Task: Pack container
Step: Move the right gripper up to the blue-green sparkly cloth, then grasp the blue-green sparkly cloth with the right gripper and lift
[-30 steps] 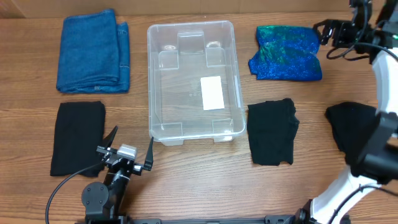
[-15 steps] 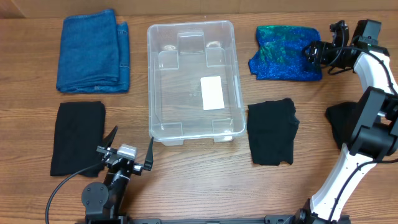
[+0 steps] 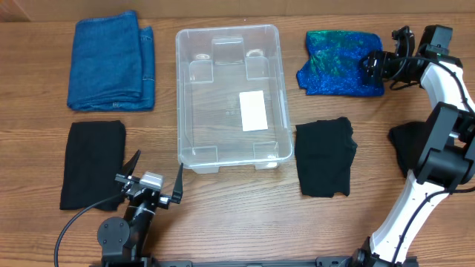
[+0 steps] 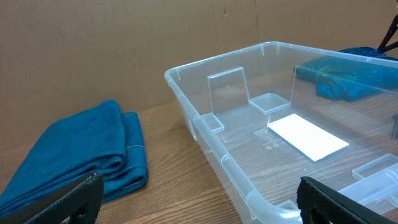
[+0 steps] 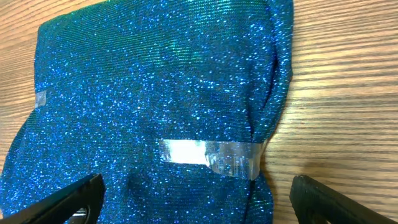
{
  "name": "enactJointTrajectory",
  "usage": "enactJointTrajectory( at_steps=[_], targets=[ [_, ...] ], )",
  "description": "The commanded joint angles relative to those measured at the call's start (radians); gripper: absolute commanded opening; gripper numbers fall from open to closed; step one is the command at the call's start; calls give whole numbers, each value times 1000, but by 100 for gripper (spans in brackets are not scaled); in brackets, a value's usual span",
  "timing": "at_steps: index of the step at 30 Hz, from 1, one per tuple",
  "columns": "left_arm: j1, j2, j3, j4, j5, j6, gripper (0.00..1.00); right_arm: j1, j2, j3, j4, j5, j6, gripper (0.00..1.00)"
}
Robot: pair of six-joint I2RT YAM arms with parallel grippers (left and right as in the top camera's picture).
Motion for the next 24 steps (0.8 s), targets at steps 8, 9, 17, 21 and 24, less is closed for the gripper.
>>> enactJointTrajectory(
  at_steps=[8,9,17,21,24],
  targets=[
    [5,-7,-4,0,1,19,100,37,14,0,11,100,0,100],
    [5,-7,-4,0,1,19,100,37,14,0,13,101,0,100],
    [5,-7,-4,0,1,19,100,37,16,-19,34,108,0,100],
    [5,-7,-4,0,1,19,100,39,29,-27,17,105,0,100],
    [5,-7,-4,0,1,19,100,40,39,-27,-14,104,0,100]
  ],
)
